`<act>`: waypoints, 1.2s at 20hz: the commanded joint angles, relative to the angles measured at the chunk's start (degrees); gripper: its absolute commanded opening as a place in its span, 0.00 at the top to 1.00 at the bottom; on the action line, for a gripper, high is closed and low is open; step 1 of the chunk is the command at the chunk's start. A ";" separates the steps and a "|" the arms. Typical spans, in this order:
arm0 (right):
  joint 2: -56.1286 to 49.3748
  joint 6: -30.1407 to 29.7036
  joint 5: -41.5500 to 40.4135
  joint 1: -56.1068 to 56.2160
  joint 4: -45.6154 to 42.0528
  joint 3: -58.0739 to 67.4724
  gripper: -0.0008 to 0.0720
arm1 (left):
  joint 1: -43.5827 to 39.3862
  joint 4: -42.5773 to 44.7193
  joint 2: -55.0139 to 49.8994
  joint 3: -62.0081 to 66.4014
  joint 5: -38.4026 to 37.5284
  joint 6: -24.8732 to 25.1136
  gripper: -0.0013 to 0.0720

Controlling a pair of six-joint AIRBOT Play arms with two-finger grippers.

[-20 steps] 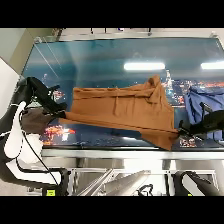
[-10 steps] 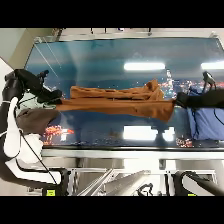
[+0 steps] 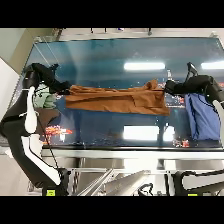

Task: Fold the shirts.

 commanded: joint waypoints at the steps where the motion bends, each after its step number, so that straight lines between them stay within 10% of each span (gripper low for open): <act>1: -2.97 -1.03 1.25 0.66 0.17 1.18 0.96 | -1.57 -0.22 -6.23 6.23 0.02 -0.07 0.96; 3: -2.84 -1.05 1.09 0.66 0.35 1.20 0.96 | -1.75 -0.07 -7.06 8.04 1.07 -0.11 0.96; 4: -2.38 -1.36 0.37 0.57 0.20 1.33 0.90 | -1.75 -0.04 -7.02 8.76 2.32 -0.13 0.73; 5: -1.88 -2.16 -1.53 0.13 0.11 2.25 0.41 | -1.60 0.04 -7.02 10.01 4.39 -0.70 0.22; 6: -1.20 -2.47 -4.52 -0.90 -0.81 3.89 0.02 | -1.11 -0.04 -6.91 11.41 6.84 -1.22 0.02; 24: -16.98 -14.47 -22.64 -7.50 13.38 8.15 0.01 | 3.06 -12.07 22.73 -1.66 2.47 -1.46 0.02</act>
